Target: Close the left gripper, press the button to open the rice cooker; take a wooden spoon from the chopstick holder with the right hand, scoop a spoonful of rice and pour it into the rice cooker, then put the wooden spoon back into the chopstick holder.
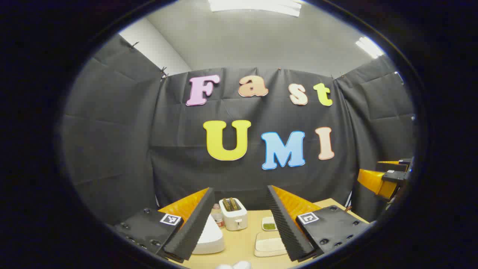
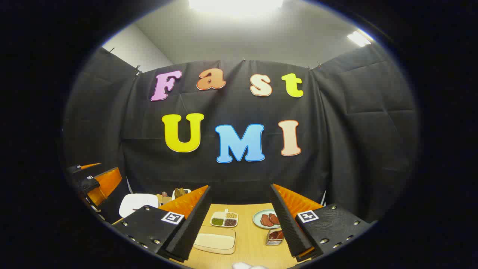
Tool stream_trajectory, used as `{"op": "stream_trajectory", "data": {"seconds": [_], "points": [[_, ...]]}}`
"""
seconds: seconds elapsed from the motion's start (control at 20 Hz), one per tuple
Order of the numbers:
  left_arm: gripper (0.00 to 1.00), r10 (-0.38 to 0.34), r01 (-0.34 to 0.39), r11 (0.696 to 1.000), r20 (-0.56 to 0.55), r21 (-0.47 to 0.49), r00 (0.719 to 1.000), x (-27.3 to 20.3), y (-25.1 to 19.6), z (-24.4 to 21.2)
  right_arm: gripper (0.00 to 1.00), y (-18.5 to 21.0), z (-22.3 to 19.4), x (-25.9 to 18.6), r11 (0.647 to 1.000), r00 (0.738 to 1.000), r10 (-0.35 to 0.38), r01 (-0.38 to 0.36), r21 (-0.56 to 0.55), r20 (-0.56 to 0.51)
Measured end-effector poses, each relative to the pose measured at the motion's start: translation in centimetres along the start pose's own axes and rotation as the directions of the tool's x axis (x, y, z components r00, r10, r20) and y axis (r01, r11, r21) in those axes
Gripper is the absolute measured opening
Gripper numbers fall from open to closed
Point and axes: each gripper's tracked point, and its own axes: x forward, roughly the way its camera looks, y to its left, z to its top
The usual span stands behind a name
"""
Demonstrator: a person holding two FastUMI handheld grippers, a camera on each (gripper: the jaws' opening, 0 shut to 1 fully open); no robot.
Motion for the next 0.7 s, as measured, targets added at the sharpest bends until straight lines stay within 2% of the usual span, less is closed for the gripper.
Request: {"op": "stream_trajectory", "data": {"seconds": [0.7], "points": [[0.97,-0.008,0.008,1.000,-0.013,-0.006,1.000,0.47,0.32,-0.72,0.94,0.81,-0.23,-0.83,1.000,1.000,-0.004,0.004,-0.003,-0.013]]}}
